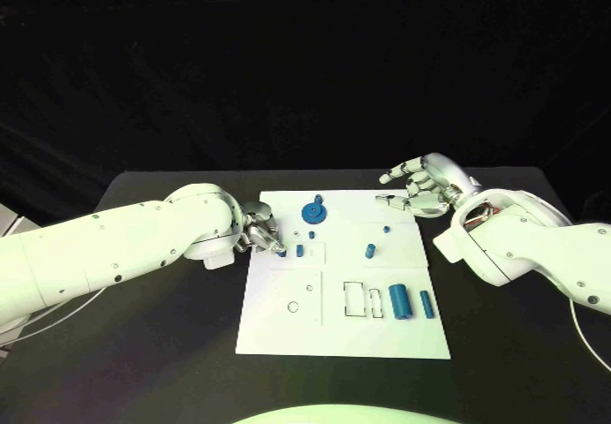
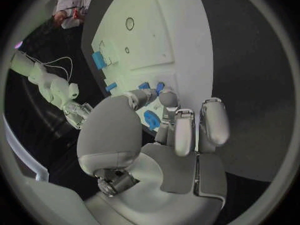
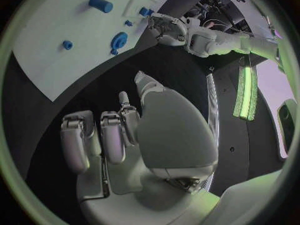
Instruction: Assemble the parts on the task board
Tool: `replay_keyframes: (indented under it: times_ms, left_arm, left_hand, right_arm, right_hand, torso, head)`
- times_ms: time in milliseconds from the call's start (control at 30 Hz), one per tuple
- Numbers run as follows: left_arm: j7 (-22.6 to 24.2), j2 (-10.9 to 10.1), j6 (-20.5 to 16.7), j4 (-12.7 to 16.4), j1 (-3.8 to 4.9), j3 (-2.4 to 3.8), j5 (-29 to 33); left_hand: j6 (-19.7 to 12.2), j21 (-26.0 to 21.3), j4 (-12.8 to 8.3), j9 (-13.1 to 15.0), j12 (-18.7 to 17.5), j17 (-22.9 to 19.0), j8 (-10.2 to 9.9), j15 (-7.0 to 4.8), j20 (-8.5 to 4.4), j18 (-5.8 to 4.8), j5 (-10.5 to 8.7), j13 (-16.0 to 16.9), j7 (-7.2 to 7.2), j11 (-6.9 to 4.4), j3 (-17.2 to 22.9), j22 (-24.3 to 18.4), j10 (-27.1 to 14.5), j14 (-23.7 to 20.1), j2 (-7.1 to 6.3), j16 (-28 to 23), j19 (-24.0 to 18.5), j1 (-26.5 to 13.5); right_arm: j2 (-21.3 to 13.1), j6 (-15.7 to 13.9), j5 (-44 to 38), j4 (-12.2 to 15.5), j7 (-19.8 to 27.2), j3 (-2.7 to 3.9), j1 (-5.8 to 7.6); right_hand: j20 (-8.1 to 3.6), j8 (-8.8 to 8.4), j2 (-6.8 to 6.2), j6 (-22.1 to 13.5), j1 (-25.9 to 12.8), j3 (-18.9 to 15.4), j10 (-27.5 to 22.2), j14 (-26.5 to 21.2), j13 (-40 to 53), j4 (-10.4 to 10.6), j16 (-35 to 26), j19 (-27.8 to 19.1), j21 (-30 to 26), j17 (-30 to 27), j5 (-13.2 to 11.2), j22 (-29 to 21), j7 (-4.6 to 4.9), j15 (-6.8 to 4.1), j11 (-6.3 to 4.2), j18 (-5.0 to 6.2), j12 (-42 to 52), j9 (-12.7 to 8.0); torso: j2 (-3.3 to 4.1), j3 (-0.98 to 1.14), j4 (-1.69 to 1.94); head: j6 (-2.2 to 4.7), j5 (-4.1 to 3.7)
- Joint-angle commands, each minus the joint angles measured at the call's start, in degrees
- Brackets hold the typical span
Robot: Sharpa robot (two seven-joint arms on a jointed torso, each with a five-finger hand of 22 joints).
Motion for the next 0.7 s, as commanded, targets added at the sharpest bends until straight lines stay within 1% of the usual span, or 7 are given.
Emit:
replay_keyframes:
  times_ms: [33,367,400,700]
  left_arm:
    - [0.0,0.5,1.3,-0.5,-0.1,-0.19,-0.3]
    - [-0.1,1.4,2.7,-1.6,-0.24,-0.46,-0.3]
    - [-0.2,1.5,2.9,-1.6,-0.24,-0.48,-0.3]
    - [-0.4,1.9,4.3,-1.7,-0.26,-0.63,-0.4]
  left_hand:
    - [0.5,0.3,-8.6,0.1,0.1,9.5,0.2,-0.34,0.14,-0.83,0.06,-0.1,-0.06,-0.02,8.9,0.1,0.2,4.5,0.68,0.4,0.4,0.1]
    - [0.5,0.3,-8.6,0.1,0.0,9.4,0.2,-0.35,0.12,-0.83,0.05,-0.1,-0.07,-0.03,9.0,0.0,0.2,4.5,0.63,0.3,0.4,0.0]
    - [0.5,0.3,-8.6,0.1,0.0,9.4,0.2,-0.35,0.12,-0.83,0.05,-0.1,-0.07,-0.03,9.0,0.0,0.2,4.5,0.63,0.3,0.4,0.0]
    - [0.5,0.4,-8.7,0.0,0.1,9.5,0.2,-0.35,0.1,-0.87,0.03,0.0,-0.07,-0.03,9.1,0.3,0.2,4.5,0.6,0.4,0.5,-0.1]
  right_arm:
    - [0.0,0.7,-0.2,0.1,0.5,0.0,-0.04]
    - [-0.1,0.7,-0.2,0.1,0.4,0.0,-0.04]
    - [-0.1,0.7,-0.2,0.1,0.4,0.0,-0.04]
    - [-0.1,0.7,-0.2,0.2,0.4,0.0,-0.04]
  right_hand:
    - [0.18,-0.17,0.21,0.4,-0.4,0.0,-0.2,5.5,5.9,0.3,-0.2,5.9,0.3,12.9,0.3,15.1,-0.14,0.36,-0.01,-0.39,-0.2,-0.1]
    - [0.18,-0.17,0.21,0.4,-0.4,0.0,-0.2,5.5,5.9,0.3,-0.2,5.9,0.3,12.9,0.3,15.1,-0.14,0.36,-0.01,-0.39,-0.2,-0.1]
    - [0.18,-0.17,0.21,0.4,-0.4,0.0,-0.2,5.5,5.9,0.3,-0.2,5.9,0.3,12.9,0.3,15.1,-0.14,0.36,-0.01,-0.39,-0.2,-0.1]
    - [0.18,-0.17,0.21,0.4,-0.4,0.0,-0.2,5.5,5.9,0.3,-0.2,5.9,0.3,12.9,0.3,15.1,-0.14,0.36,-0.01,-0.39,-0.2,-0.1]
  torso:
    - [0.06,0.03,-0.06]
    - [0.06,0.04,-0.06]
    - [0.09,0.07,-0.07]
    - [0.05,0.04,0.01]
  head:
    - [-0.01,-0.06]
    - [-0.28,-0.32]
    - [-0.32,-0.33]
    - [-0.48,-0.49]
